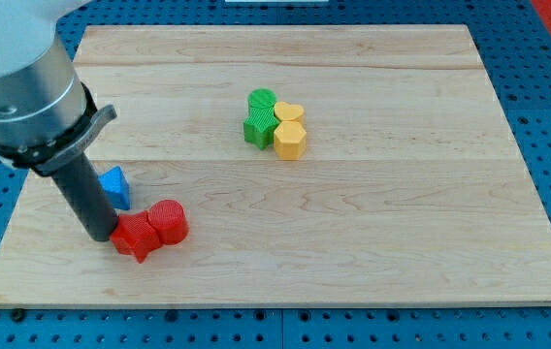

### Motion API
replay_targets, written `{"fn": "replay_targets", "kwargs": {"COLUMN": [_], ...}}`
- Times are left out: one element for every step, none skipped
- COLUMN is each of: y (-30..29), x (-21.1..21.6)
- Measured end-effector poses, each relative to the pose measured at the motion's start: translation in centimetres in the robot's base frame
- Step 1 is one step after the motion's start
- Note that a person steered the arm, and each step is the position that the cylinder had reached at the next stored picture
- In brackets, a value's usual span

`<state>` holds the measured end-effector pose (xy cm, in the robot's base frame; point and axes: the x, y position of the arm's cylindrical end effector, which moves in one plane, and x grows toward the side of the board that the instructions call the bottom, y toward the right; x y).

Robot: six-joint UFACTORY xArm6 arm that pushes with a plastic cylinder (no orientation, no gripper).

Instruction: Push the red star along with the red circle closer to the green circle

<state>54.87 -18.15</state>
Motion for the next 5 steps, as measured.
{"fn": "replay_targets", "kwargs": {"y": [0.4,2.7,3.0,3.0,3.2], "x": [0.5,0.6,2.7,4.3,3.6]}}
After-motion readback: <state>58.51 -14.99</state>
